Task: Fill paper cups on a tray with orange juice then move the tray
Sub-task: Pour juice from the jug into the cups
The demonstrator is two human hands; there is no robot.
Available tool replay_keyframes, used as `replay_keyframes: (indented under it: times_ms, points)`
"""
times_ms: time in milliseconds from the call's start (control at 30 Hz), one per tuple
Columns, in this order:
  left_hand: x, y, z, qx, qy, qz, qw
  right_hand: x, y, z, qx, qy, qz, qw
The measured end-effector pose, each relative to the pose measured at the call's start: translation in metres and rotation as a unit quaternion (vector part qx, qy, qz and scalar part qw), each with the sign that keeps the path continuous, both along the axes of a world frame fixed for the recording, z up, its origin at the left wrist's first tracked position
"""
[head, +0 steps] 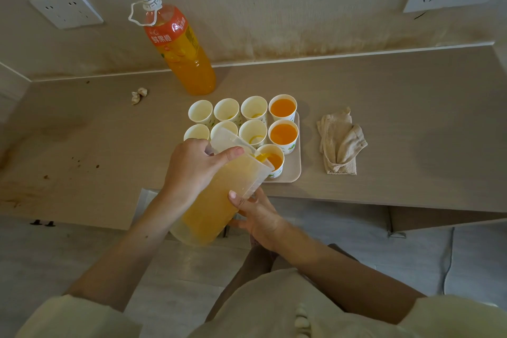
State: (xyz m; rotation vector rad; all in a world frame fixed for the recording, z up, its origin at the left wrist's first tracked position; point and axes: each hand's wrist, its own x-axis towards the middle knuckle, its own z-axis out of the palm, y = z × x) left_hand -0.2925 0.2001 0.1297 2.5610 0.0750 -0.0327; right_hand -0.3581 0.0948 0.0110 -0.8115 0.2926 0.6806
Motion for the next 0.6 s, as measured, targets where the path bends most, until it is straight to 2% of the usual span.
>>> replay_keyframes:
  times_ms: [600]
  points:
    - [-0.0049, -0.0023, 0.0001, 0.001, 0.001, 0.014, 1.0, -0.0025, -0.0033, 0.0005, 0.011, 0.002, 0.003, 1.0]
